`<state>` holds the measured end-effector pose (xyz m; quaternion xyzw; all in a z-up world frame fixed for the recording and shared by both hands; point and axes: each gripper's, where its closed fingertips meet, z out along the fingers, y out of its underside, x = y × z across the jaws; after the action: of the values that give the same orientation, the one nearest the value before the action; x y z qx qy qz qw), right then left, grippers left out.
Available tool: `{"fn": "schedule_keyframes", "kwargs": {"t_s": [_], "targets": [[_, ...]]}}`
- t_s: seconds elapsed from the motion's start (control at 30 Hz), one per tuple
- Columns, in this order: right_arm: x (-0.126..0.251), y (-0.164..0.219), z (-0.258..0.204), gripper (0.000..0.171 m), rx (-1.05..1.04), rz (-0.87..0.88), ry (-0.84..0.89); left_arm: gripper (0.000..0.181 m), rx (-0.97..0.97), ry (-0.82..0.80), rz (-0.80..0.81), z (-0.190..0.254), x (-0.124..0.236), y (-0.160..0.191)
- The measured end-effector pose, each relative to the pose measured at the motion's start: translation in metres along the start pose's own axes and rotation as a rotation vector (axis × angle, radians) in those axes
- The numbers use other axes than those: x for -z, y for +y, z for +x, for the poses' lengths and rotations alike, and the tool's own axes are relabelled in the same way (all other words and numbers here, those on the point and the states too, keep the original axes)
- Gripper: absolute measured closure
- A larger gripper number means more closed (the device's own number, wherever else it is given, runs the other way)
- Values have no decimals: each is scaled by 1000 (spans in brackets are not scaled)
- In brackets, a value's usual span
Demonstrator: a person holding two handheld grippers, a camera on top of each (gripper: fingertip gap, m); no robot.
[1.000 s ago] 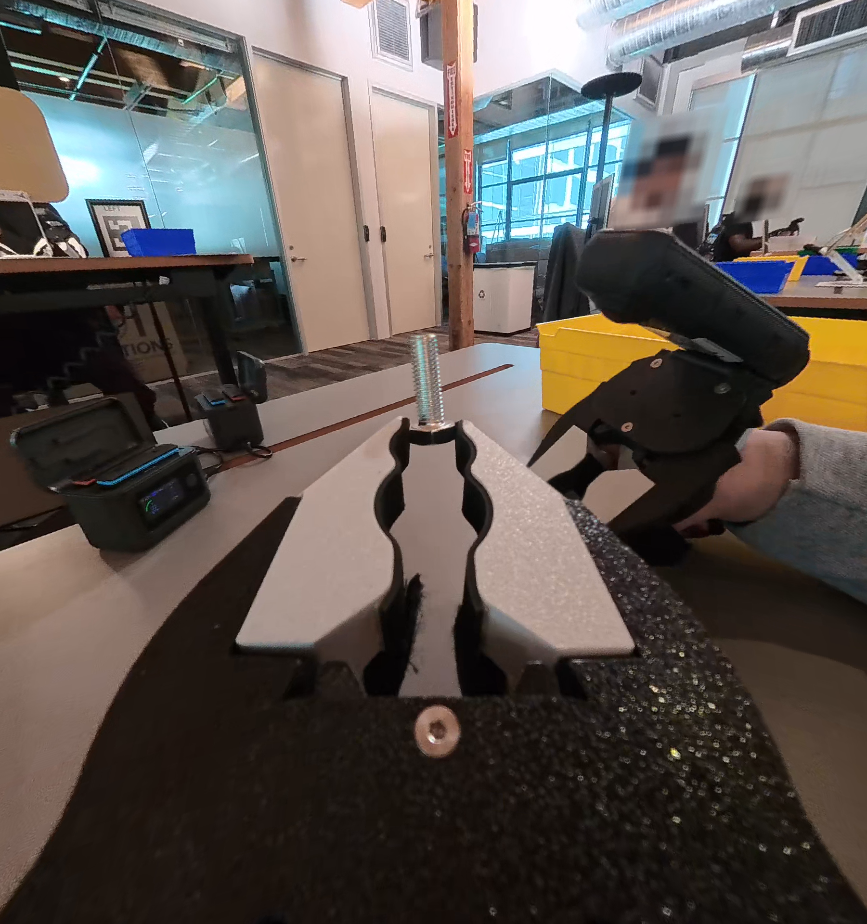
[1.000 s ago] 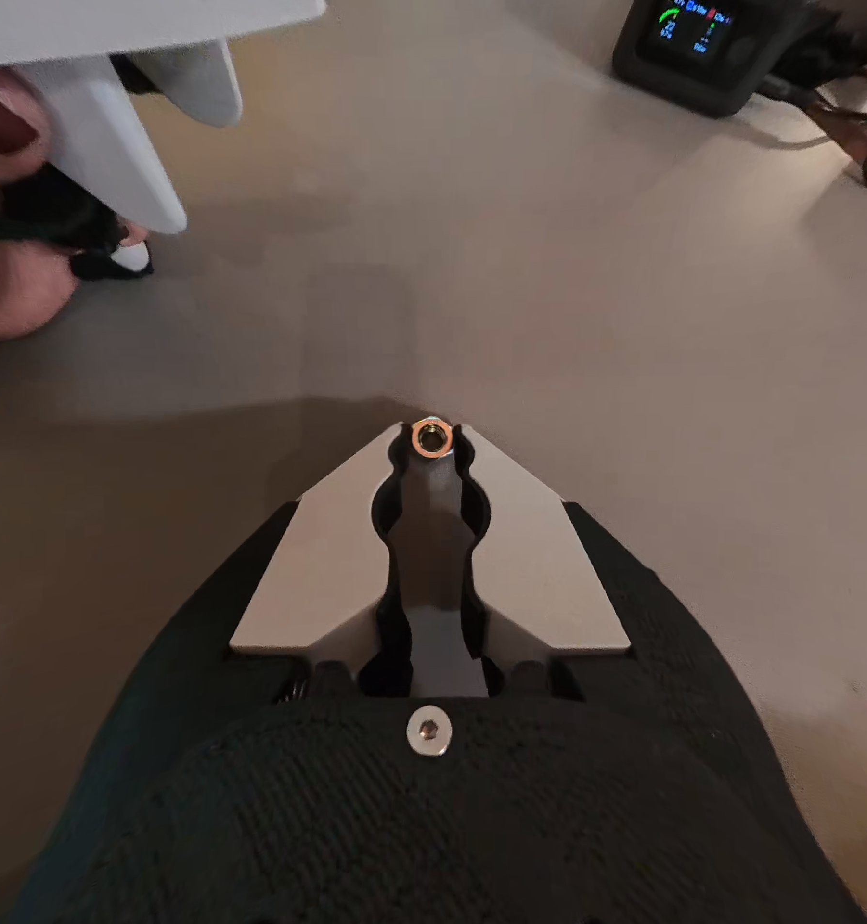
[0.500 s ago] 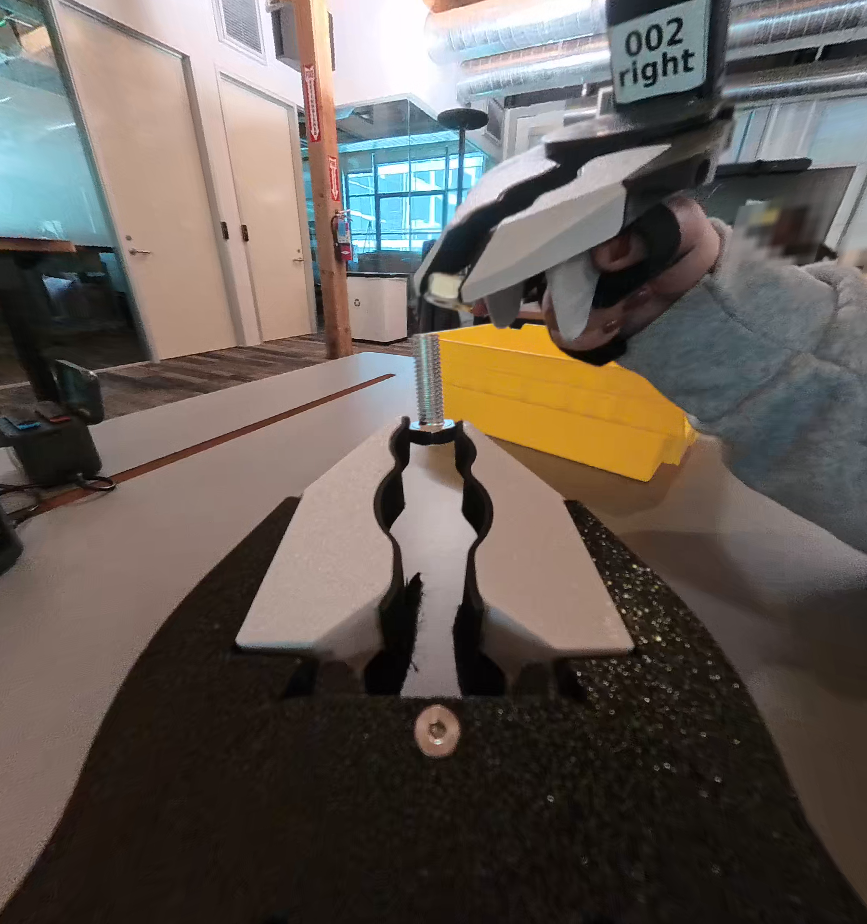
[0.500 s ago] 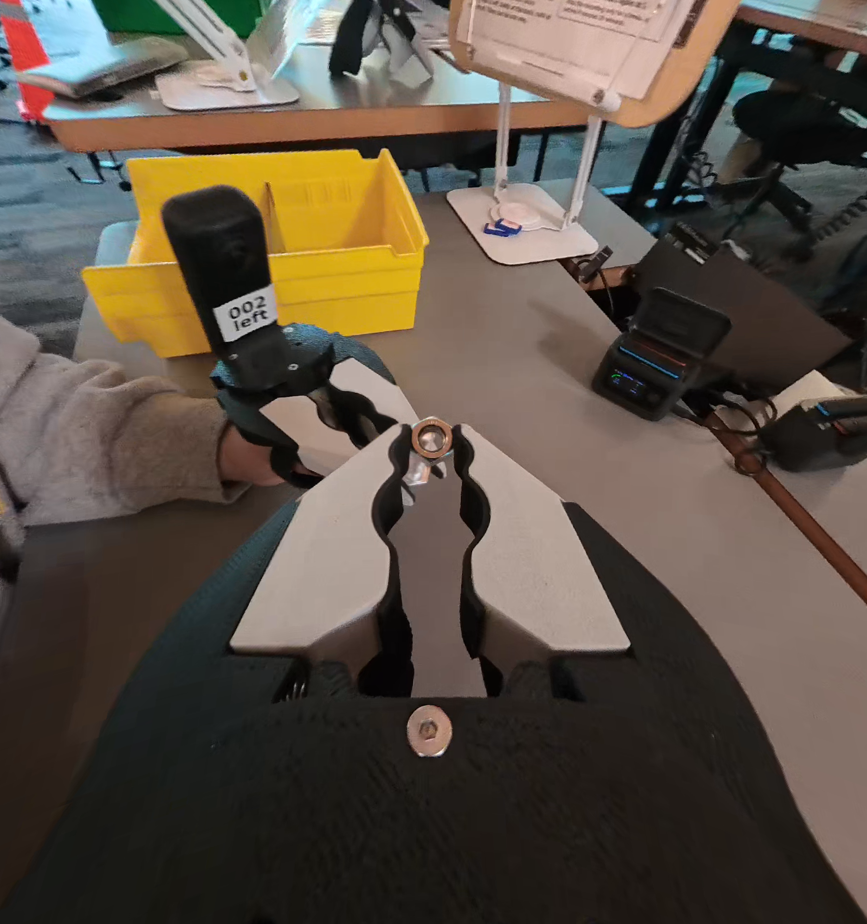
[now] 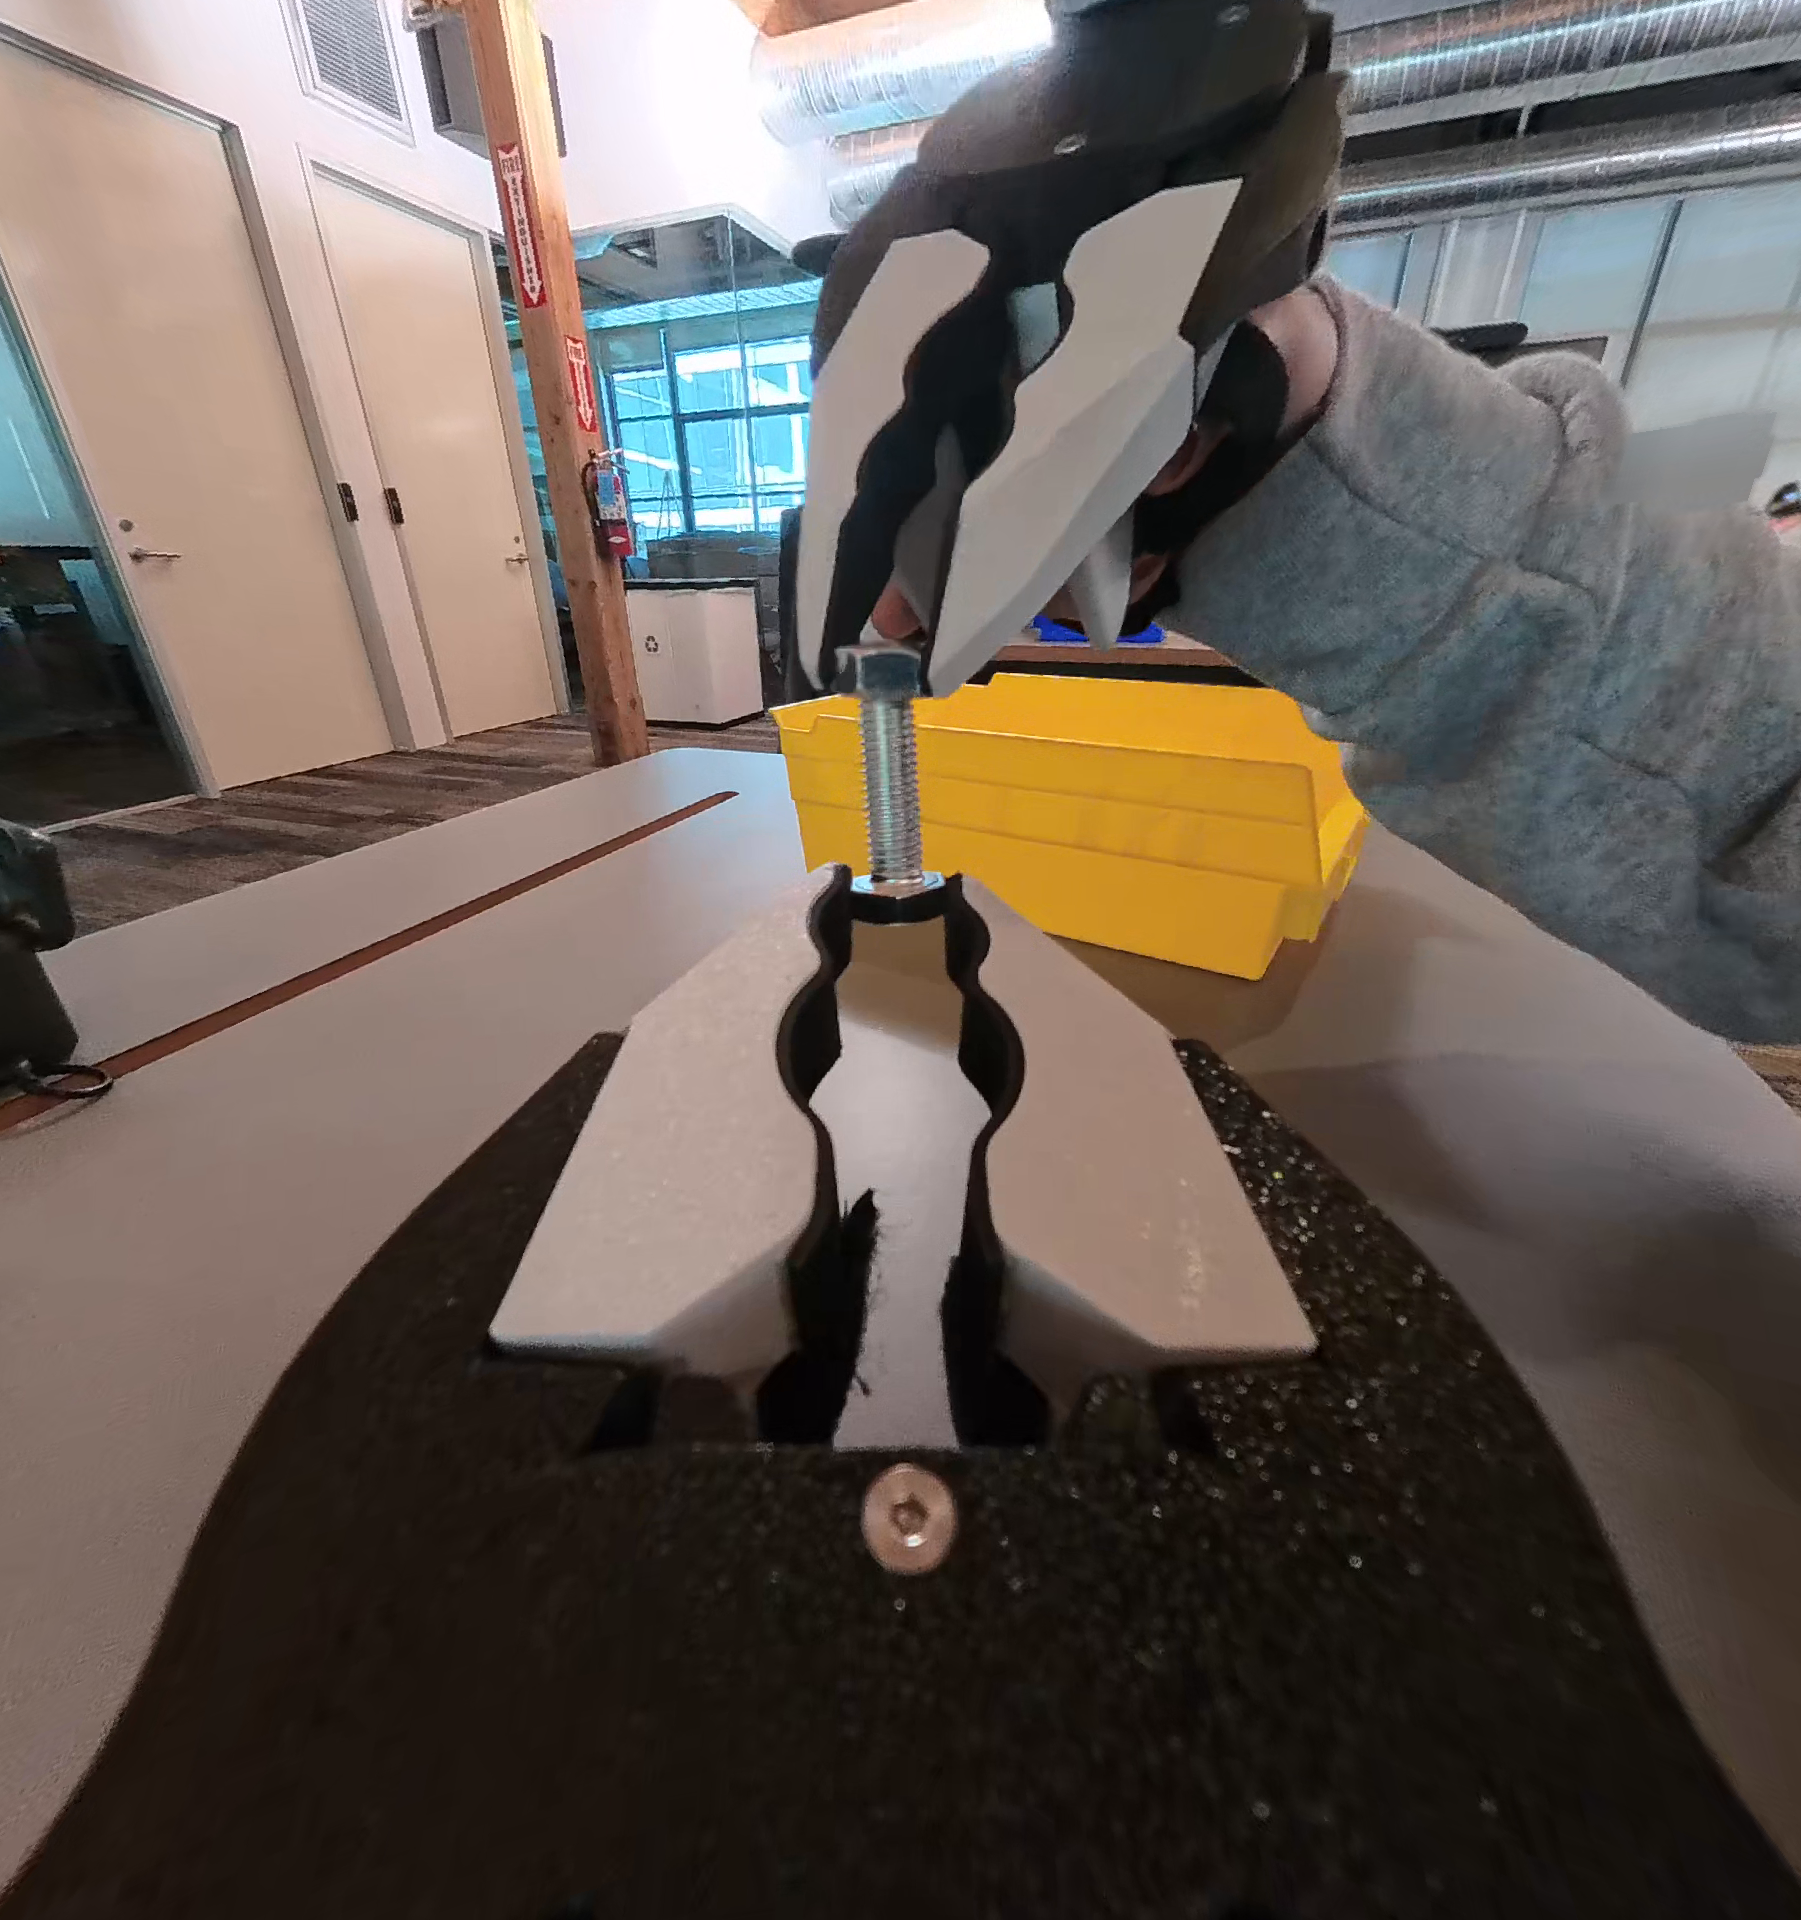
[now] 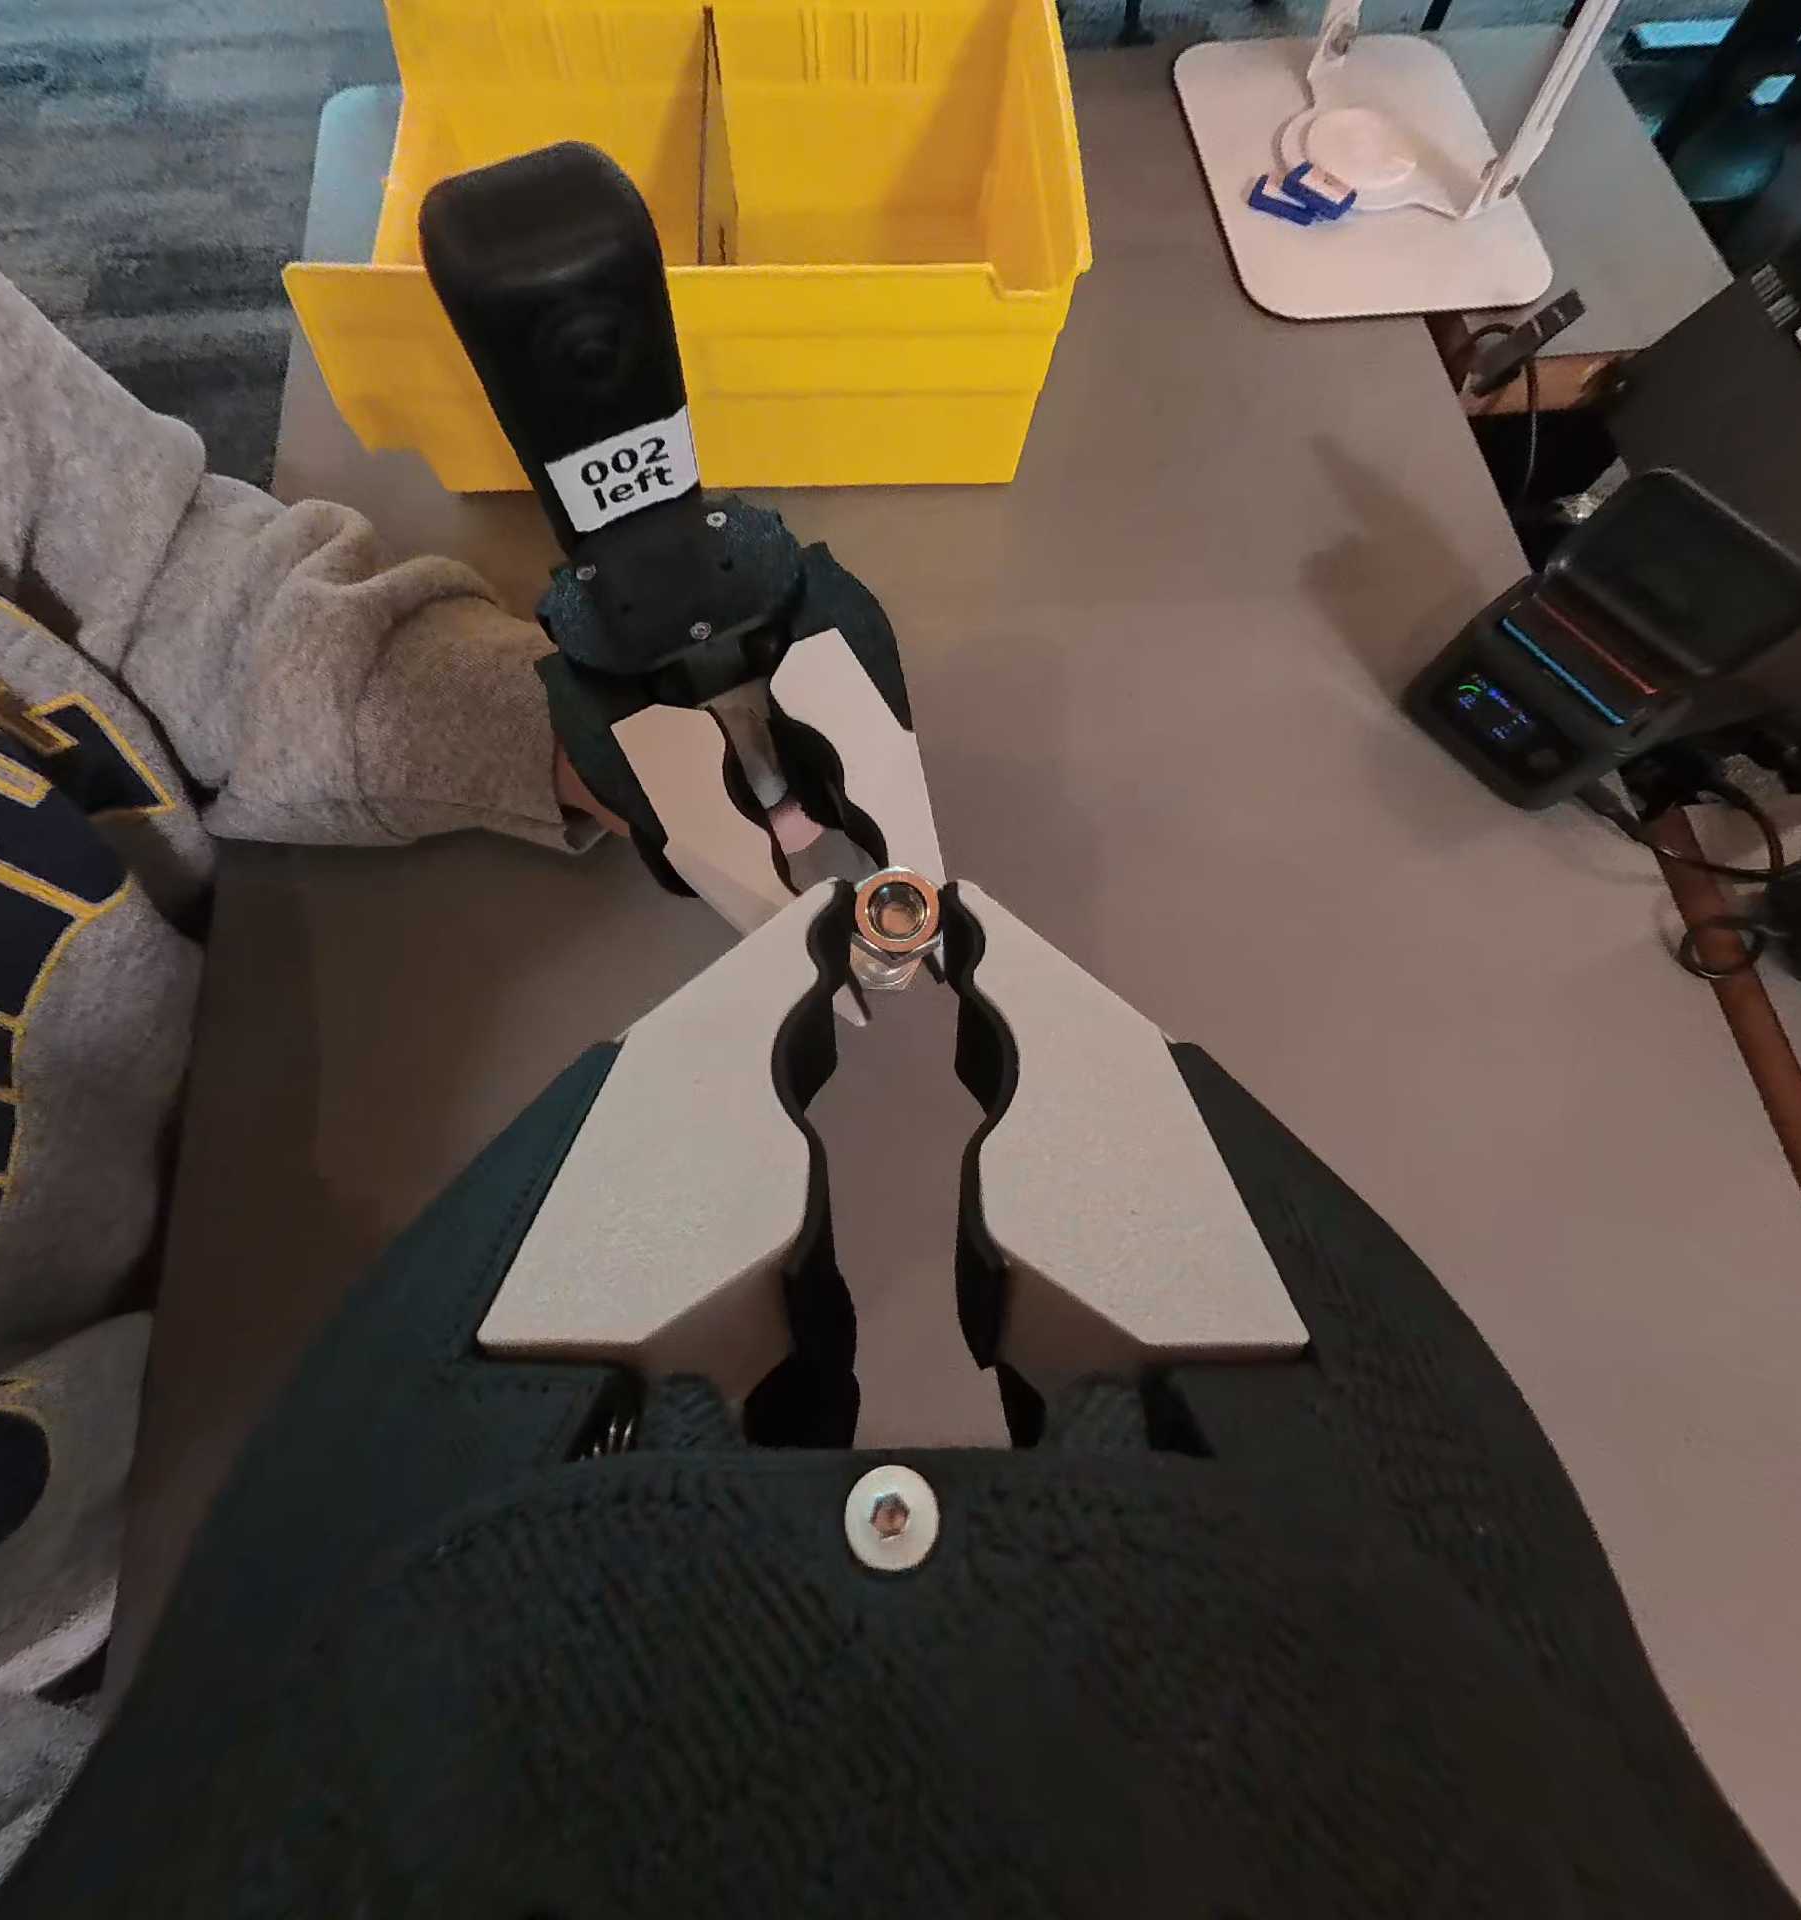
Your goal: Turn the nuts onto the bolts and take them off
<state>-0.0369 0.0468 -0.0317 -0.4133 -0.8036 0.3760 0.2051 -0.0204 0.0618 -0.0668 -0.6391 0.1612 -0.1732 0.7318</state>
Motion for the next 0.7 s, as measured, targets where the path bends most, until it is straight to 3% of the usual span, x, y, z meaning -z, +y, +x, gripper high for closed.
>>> {"fn": "schedule_keyframes", "kwargs": {"t_s": [0.5, 0.6, 0.7], "targets": [[-1, 3, -2, 155, -13, 33, -16, 166, 7, 16, 4, 3, -1, 0], [0, 3, 1, 135, -22, 53, 14, 166, 14, 10, 12, 1, 0, -1], [3, -9, 3, 111, -53, 211, 58, 166, 26, -1, 25, -1, 1, -3]]}}
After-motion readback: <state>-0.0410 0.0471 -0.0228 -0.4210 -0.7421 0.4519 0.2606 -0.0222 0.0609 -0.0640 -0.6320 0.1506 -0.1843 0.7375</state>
